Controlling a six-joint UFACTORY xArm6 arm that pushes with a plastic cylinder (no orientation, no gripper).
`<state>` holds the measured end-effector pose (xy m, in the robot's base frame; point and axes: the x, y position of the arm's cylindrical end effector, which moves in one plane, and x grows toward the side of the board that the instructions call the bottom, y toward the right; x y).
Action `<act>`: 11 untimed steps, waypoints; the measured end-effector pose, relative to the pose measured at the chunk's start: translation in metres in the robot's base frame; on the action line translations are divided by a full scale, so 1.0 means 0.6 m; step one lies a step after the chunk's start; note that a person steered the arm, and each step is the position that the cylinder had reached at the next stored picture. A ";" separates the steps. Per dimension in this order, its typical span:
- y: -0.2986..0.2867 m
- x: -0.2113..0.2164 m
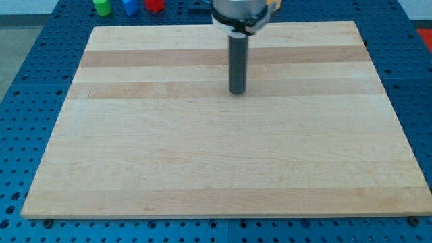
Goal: Move your arm to the center right
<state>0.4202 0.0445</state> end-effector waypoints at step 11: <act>-0.137 0.142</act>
